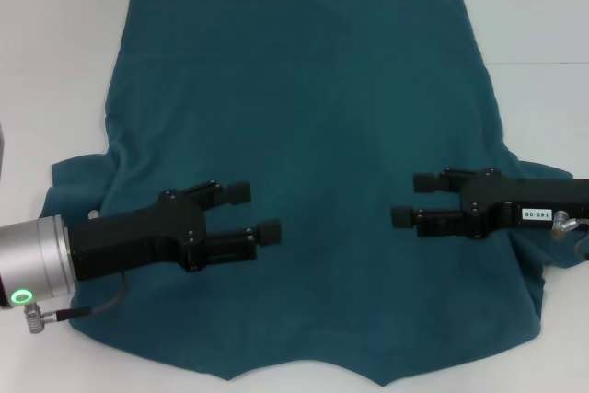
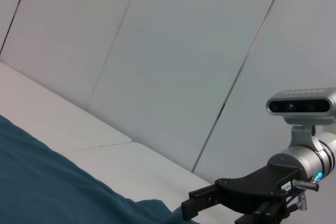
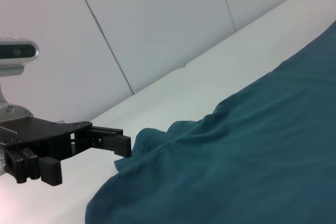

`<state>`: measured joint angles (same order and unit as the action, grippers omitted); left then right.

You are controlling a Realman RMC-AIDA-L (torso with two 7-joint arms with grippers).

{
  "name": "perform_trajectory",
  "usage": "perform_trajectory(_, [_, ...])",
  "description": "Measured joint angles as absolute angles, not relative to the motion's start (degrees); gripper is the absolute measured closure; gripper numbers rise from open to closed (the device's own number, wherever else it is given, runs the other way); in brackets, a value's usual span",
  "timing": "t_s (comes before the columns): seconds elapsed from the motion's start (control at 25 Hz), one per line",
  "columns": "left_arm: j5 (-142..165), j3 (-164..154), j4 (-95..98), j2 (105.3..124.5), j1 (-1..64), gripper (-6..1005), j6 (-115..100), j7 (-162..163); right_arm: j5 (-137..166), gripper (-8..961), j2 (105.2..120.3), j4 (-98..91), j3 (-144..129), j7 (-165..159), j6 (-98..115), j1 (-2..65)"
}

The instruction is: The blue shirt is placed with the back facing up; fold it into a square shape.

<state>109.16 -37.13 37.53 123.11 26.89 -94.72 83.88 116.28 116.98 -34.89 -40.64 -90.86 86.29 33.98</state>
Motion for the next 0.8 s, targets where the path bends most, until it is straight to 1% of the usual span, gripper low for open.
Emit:
perform_trajectory(0.64, [109.26, -36.69, 37.65, 122.78, 27.08, 80, -94.74, 83.99, 116.48, 28, 116.74, -34.89, -40.82, -90.87, 86.31, 34.01])
perform_trajectory(0.8, [109.17, -33.65, 37.64, 123.04, 27.03, 79, -93.35, 85.42, 116.36, 29, 116.81, -34.89, -40.66, -90.88, 86.29, 34.02])
